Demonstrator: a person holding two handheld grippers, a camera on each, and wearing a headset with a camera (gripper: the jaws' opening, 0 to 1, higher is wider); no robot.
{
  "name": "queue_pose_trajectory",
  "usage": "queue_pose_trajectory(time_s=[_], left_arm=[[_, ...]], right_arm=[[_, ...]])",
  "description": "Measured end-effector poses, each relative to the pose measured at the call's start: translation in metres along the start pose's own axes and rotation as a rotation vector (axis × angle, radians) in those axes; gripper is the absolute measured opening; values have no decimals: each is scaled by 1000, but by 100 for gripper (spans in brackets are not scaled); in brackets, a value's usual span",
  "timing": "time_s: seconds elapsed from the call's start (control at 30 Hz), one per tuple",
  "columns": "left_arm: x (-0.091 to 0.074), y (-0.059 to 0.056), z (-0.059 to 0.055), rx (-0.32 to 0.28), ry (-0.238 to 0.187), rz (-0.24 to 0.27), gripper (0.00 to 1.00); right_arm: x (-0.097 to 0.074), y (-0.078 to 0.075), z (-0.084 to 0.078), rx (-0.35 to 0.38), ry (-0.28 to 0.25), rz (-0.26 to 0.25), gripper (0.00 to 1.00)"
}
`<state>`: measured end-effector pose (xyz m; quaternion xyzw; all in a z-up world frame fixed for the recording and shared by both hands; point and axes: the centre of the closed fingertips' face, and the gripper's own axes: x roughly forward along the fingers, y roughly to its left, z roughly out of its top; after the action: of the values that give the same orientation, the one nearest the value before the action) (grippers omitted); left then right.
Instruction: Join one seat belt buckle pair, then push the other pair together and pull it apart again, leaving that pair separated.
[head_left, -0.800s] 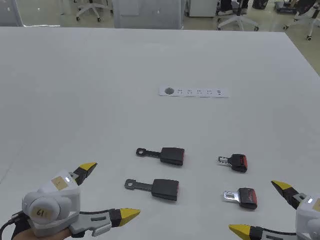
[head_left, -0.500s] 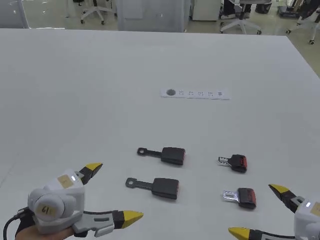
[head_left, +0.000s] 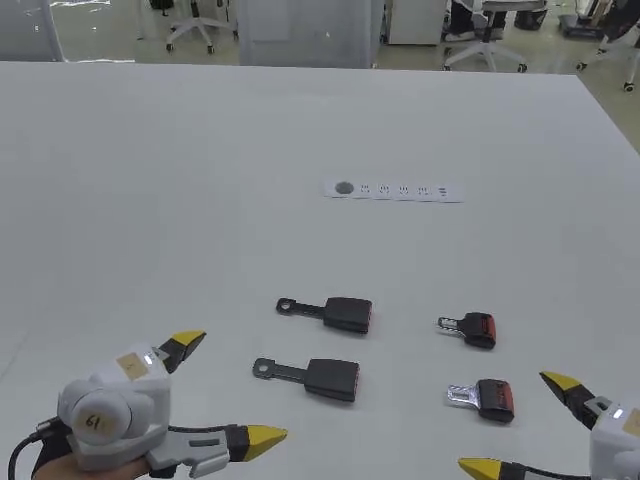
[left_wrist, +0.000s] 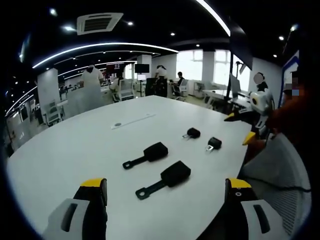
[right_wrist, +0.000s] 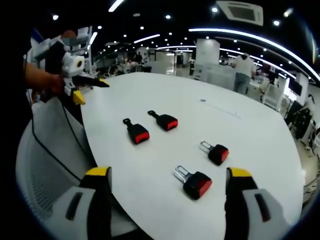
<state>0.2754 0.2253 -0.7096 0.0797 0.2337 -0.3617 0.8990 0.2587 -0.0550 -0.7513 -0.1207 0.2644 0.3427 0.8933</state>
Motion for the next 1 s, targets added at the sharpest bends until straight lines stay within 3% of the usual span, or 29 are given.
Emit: queue_pose_trajectory(time_s=[0.63, 1.0], left_arm=[[1, -4, -3, 1, 13, -14, 100], [4, -5, 2, 12, 6, -23, 100]], right_arm=[[1, 8, -1, -19, 2, 23, 95], [3, 8, 1, -27, 0, 28, 94]])
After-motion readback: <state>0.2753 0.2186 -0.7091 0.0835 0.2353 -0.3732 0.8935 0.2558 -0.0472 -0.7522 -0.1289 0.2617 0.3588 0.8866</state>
